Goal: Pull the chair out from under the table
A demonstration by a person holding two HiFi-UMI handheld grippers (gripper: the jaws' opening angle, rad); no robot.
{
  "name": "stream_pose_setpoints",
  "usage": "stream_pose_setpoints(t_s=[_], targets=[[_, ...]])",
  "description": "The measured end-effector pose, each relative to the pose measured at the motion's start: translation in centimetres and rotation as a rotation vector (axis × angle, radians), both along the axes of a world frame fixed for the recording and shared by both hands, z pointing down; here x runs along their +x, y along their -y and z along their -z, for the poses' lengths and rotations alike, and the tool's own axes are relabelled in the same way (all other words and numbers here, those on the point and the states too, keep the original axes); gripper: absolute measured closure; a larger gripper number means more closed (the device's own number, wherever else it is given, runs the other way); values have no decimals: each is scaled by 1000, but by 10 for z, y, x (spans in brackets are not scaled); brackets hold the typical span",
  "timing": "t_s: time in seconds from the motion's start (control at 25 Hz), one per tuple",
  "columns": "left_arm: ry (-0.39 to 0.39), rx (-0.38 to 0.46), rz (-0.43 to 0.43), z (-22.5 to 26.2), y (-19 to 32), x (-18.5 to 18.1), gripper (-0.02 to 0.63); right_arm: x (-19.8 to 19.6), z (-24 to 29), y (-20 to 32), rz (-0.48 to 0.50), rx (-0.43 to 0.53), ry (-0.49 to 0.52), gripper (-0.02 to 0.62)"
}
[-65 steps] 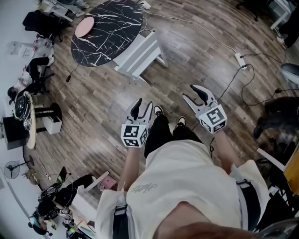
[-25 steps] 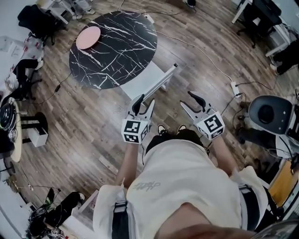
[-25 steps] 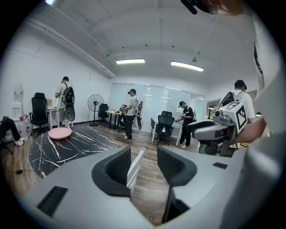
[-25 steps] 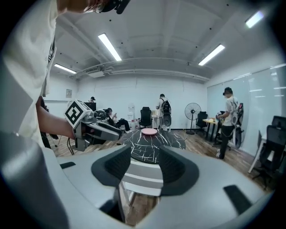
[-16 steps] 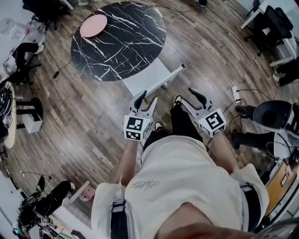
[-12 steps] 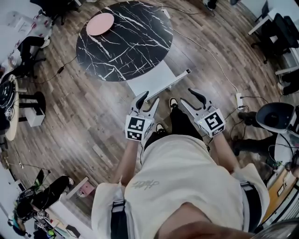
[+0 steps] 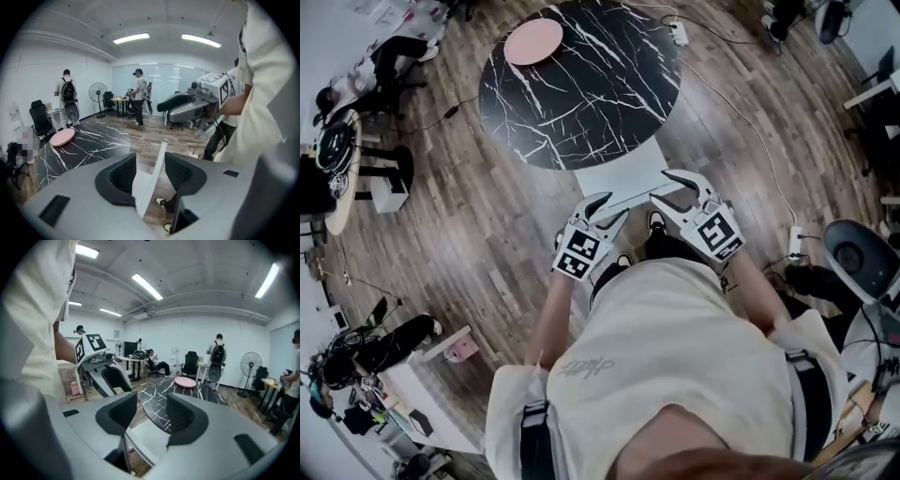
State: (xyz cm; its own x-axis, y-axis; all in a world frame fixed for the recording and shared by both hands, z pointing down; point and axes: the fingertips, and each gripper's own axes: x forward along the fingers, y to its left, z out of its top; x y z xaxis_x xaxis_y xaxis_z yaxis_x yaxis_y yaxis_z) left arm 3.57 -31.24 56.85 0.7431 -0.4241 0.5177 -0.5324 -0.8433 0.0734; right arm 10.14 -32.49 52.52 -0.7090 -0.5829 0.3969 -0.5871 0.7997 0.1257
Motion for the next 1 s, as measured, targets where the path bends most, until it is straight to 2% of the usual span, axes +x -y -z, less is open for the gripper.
stream_pose_setpoints(t_s=[0.12, 0.32, 0.52, 0.64, 0.76, 1.0], targets=[[94, -8, -22, -19, 3, 8, 408, -7, -6, 12, 128, -18, -33, 397], [176, -36, 4, -38, 13, 12, 408, -19, -21, 18, 308, -53, -83, 389], [369, -63, -109, -70, 6, 11, 408, -37, -51, 9, 496, -114, -183, 379], [405, -105, -149, -86, -2, 10, 408, -47, -74, -3, 601, -154, -279, 377], [443, -92, -190, -96, -6, 10, 408, -53, -95, -13, 667, -159, -381, 377], [584, -137, -360, -137, -20, 11, 408, -53, -148, -29, 767, -220, -625, 397]])
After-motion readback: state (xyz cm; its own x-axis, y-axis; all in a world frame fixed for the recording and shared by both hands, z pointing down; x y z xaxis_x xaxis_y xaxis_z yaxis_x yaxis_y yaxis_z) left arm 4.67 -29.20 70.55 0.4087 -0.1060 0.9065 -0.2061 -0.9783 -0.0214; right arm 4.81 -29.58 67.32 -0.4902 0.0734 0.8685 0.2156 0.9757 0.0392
